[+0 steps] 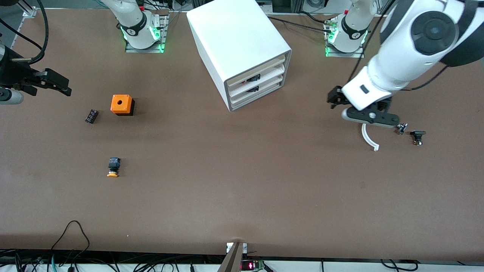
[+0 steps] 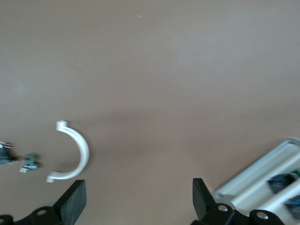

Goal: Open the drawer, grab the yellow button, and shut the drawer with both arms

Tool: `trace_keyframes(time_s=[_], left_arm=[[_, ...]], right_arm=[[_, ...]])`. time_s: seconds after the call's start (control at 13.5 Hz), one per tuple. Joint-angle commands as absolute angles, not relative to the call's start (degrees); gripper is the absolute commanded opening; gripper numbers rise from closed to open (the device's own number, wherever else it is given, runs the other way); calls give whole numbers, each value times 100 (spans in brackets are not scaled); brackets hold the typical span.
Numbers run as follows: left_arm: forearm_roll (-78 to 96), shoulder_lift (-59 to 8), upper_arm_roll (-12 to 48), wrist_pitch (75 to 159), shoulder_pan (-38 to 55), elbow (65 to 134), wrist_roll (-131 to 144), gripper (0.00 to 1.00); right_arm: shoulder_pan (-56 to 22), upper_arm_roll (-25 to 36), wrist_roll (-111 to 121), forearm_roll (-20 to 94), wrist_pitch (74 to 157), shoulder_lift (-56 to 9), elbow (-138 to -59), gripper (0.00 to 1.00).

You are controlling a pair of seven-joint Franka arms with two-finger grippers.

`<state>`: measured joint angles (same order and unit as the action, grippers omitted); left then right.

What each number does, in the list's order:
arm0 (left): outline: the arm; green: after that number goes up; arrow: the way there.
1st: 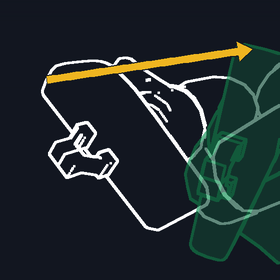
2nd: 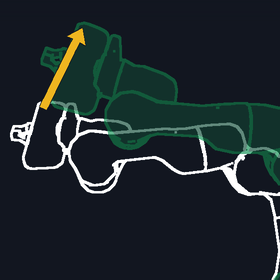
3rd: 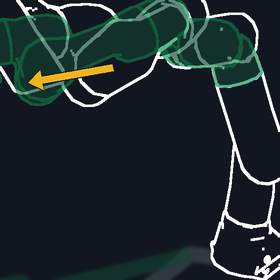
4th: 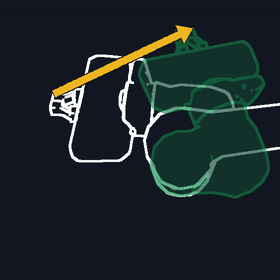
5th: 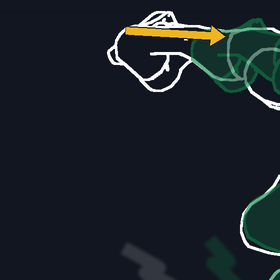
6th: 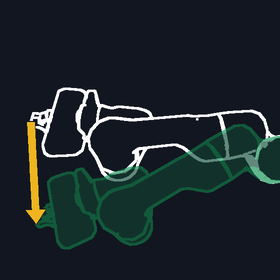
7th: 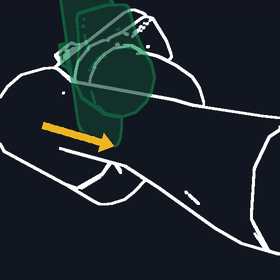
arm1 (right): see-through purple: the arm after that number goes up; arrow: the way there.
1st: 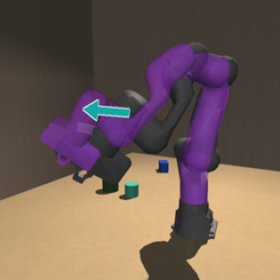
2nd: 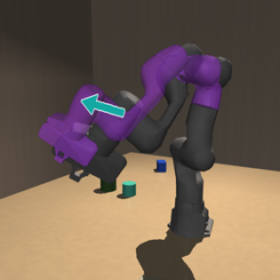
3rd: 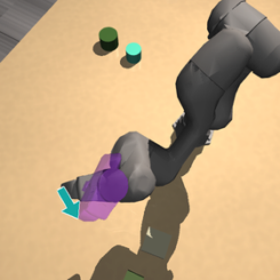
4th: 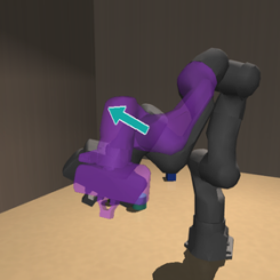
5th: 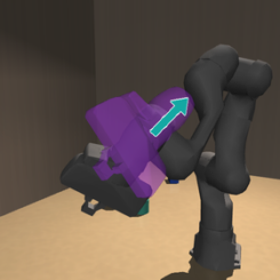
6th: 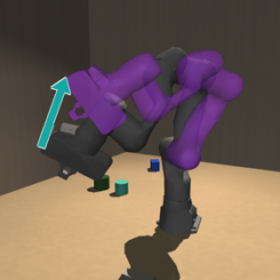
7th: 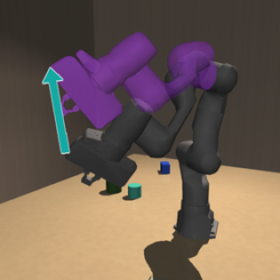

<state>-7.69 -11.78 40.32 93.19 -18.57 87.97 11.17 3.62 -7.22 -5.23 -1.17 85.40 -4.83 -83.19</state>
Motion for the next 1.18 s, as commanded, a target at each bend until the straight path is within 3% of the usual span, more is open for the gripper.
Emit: trace_keyframes(time_s=[0.0, 0.22, 0.37, 1.11], left_arm=[[-179, -546, 2571, 9263, -1022, 9026, 371, 100], [106, -133, 1077, 9343, -100, 9228, 53, 100], [106, 79, 425, 9404, 367, 9491, 18, 100], [79, 149, 281, 9360, 448, 9562, -211, 100]], right_arm=[[351, -756, -765, -158, 9058, -405, -8672, 99], [360, -721, -765, -132, 9264, -272, -9079, 100], [334, -764, -756, -193, 9290, -308, -9035, 99], [334, -835, -668, -343, 9308, -475, -8728, 100]])
